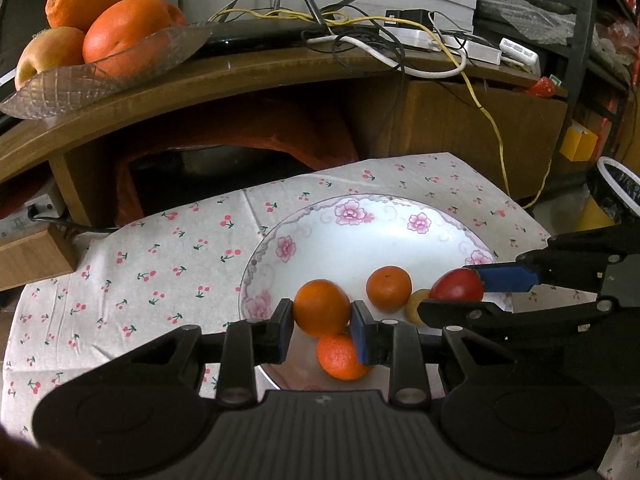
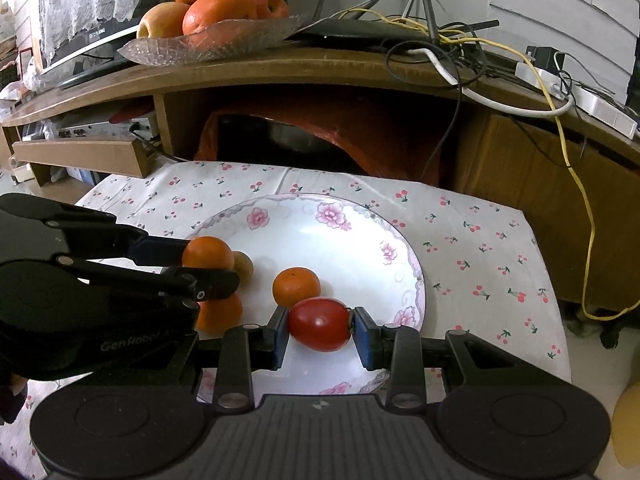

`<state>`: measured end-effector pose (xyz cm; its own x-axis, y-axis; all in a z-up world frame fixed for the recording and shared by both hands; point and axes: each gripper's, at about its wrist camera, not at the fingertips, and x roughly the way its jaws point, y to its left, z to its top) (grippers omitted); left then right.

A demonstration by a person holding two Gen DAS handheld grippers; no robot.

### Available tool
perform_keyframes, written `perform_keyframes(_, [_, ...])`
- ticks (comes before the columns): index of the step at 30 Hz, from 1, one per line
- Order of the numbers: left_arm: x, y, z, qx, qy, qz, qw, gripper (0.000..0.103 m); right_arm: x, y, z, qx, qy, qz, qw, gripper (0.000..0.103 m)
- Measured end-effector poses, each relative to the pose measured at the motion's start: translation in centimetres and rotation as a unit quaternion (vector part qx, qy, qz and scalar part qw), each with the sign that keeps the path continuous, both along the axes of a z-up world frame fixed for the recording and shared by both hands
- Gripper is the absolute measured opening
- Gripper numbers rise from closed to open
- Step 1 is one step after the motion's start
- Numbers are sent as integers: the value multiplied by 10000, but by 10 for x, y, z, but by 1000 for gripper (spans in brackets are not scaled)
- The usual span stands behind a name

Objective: Organize fruits
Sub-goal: 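Lower the tangerine into the bowl and open the left tool while the right tool lowers the tomato, then open the right tool to drop the red tomato into the bowl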

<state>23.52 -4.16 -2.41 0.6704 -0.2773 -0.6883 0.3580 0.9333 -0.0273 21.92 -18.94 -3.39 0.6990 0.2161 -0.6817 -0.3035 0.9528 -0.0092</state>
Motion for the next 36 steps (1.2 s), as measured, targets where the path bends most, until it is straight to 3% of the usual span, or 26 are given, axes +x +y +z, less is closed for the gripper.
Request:
perform_keyframes(18, [2,-3,-1,-55,57,-130,9999,36,0,-4,-1,-66,16,13,10000,36])
perform_keyframes(24, [3,-2,-1,-108,88,-131,9998,36,-1,-7,2,-75,-67,-56,9999,43])
perform_keyframes(36, [1,-4,5,-175,5,-172,9997,38,-5,-15,11,-21,-253,-208,9995,43])
